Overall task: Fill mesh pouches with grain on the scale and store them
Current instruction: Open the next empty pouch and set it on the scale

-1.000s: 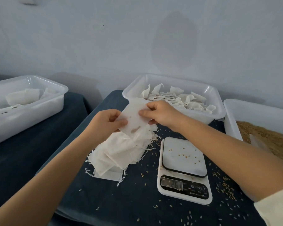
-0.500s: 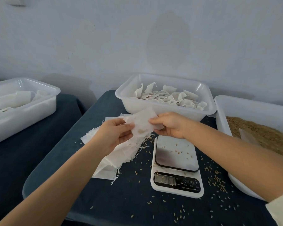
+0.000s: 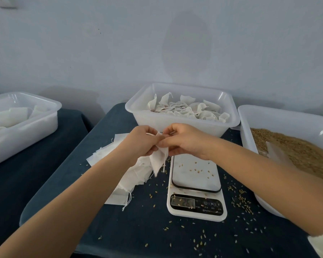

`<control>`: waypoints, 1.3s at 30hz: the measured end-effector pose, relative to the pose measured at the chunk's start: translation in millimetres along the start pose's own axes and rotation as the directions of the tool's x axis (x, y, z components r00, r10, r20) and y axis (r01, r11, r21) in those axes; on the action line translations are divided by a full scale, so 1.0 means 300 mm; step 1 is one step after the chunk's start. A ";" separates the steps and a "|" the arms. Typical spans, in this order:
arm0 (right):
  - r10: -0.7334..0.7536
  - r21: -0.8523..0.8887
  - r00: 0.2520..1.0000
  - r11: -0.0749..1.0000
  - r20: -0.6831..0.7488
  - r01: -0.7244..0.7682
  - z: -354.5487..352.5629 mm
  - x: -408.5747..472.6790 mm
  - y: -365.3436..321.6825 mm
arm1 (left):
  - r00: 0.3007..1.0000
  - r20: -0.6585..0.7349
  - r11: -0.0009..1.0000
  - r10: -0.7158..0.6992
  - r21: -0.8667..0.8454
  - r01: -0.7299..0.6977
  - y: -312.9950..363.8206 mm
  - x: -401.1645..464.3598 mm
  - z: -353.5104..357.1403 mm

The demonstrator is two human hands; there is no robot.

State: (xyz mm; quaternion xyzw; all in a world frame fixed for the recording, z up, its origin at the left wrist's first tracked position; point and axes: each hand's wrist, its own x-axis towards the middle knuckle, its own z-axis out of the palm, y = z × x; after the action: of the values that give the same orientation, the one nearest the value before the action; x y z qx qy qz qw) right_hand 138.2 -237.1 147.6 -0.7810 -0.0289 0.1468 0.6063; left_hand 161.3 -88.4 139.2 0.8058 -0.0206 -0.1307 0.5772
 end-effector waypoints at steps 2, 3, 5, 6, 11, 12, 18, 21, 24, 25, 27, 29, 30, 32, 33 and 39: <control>0.039 0.073 0.999 0.996 0.036 -0.042 -0.025 -0.009 -0.009 | 0.997 0.081 0.996 0.016 -0.086 -0.009 0.015 -0.007 -0.002; 0.056 0.101 0.998 0.993 0.037 -0.060 -0.038 -0.012 -0.010 | 0.991 0.130 0.992 0.028 -0.130 -0.011 0.022 -0.012 -0.006; 0.101 0.148 0.995 0.984 0.024 -0.103 -0.063 -0.020 -0.008 | 0.982 0.185 0.989 0.050 -0.147 -0.022 0.035 -0.018 -0.007; 0.123 0.156 0.992 0.980 0.023 -0.125 -0.072 -0.024 -0.007 | 0.982 0.182 0.993 0.057 -0.115 -0.036 0.041 -0.020 -0.003; 0.114 0.102 0.993 0.988 0.019 -0.115 -0.098 -0.041 0.006 | 0.969 0.227 0.995 0.095 -0.039 -0.088 0.070 -0.031 0.034; 0.101 0.114 0.995 0.988 0.003 -0.101 -0.104 -0.045 0.009 | 0.959 0.263 0.994 0.103 -0.066 -0.088 0.075 -0.033 0.035; 0.001 -0.022 0.998 1.000 -0.066 -0.002 -0.147 -0.077 0.010 | 0.958 0.221 0.982 0.184 -0.072 -0.172 0.089 -0.044 0.051; 0.002 -0.259 1.000 0.966 0.003 -0.001 -0.158 -0.098 0.009 | 0.938 0.208 0.956 0.278 0.040 -0.292 0.087 -0.050 0.067; 0.032 -0.399 0.999 0.916 -0.004 -0.030 -0.165 -0.113 0.008 | 0.890 0.262 0.837 0.374 0.318 -0.445 0.083 -0.060 0.086; 0.017 -0.422 0.999 0.906 -0.030 -0.028 -0.168 -0.115 0.006 | 0.864 0.311 0.767 0.396 0.406 -0.497 0.082 -0.063 0.094; -0.017 -0.448 0.998 0.894 -0.063 -0.013 -0.179 -0.119 0.002 | 0.802 0.404 0.610 0.440 0.520 -0.597 0.075 -0.071 0.104; -0.018 -0.441 0.998 0.897 -0.067 -0.014 -0.198 -0.123 -0.001 | 0.722 0.473 0.484 0.504 0.538 -0.690 0.067 -0.077 0.106; -0.005 -0.423 0.998 0.906 -0.068 -0.025 -0.207 -0.125 0.001 | 0.671 0.505 0.426 0.543 0.523 -0.739 0.063 -0.079 0.107; 0.028 -0.381 0.997 0.923 -0.067 -0.051 -0.220 -0.129 0.004 | 0.565 0.556 0.311 0.610 0.488 -0.816 0.060 -0.078 0.111; 0.037 -0.375 0.998 0.925 -0.060 -0.057 -0.223 -0.132 0.007 | 0.531 0.561 0.274 0.635 0.480 -0.834 0.062 -0.077 0.116; -0.002 -0.679 1.000 0.734 -0.029 -0.018 -0.212 -0.160 0.005 | 0.478 0.573 0.181 0.666 0.497 -0.849 0.071 -0.073 0.159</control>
State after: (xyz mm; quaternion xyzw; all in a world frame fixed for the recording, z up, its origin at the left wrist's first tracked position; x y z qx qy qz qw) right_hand 108.9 -308.0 169.5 -0.9504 -0.0688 0.1178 0.2797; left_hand 131.4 -135.6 148.8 0.8190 -0.5353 0.1050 0.1782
